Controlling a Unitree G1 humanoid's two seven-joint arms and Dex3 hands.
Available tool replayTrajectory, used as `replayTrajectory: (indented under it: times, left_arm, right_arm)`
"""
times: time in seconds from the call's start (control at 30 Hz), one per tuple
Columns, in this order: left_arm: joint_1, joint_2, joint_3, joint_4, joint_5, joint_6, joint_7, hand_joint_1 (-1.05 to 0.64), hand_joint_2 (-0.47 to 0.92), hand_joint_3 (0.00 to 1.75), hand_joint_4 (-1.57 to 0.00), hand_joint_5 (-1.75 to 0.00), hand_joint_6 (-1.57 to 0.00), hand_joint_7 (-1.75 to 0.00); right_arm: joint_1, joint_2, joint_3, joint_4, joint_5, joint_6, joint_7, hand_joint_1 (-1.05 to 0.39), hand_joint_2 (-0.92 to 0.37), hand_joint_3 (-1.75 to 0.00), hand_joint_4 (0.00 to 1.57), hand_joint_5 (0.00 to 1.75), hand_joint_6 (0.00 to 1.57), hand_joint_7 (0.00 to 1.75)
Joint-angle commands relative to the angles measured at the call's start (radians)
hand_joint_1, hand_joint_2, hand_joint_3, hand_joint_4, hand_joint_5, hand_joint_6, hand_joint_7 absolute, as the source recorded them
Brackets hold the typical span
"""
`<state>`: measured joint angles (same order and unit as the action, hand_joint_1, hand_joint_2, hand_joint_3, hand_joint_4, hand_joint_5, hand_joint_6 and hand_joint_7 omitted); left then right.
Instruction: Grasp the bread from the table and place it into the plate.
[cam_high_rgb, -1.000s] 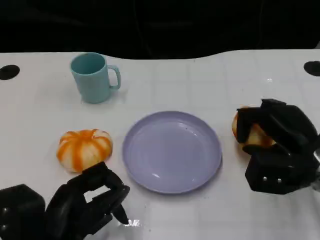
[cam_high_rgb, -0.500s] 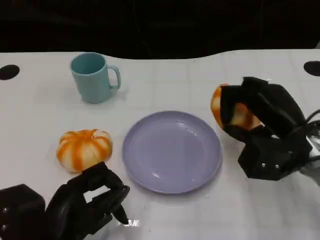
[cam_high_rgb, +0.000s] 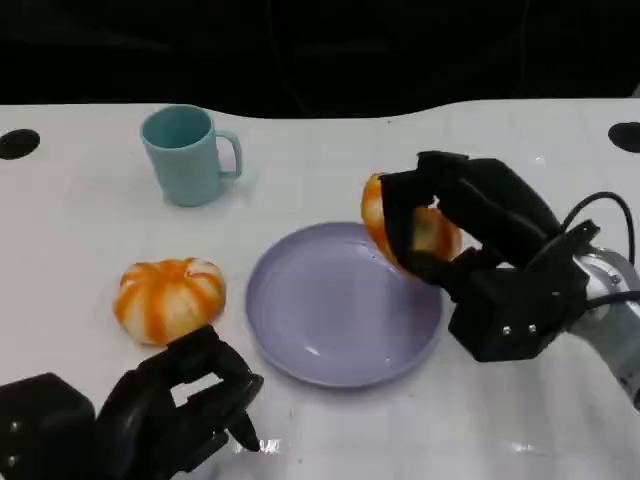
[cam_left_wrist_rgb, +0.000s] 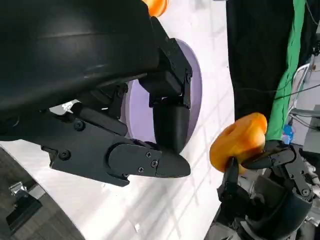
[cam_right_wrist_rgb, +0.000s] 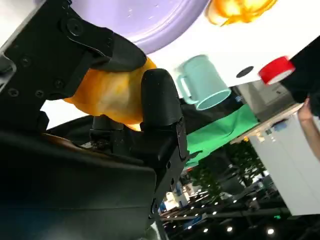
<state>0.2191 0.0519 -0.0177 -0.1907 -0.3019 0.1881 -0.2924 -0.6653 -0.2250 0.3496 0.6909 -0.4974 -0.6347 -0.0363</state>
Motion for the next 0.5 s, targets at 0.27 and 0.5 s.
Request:
replayTrajectory:
  times: [0.27,0.5]
  left_arm:
    - [0.020,0.008,0.004,-0.017,0.003,0.002,0.007,-0.56,0.92,0.28,-0.74,-1.75,-0.65,-1.55]
    - [0.028,-0.001,-0.004,-0.028,0.008,0.005,0.015,-0.56,0.92,0.26,-0.74,-1.75,-0.66,-1.53]
  right_arm:
    - [-0.051,0.027,0.053,0.097,-0.026,-0.068,0.045,-0.04,-0.29,-1.39,0.97,1.75,0.81,1.56]
    - [-0.074,0.051,0.073,0.194,0.000,-0.094,0.124,-0.06,-0.39,-1.20,0.88,1.70,0.91,1.07]
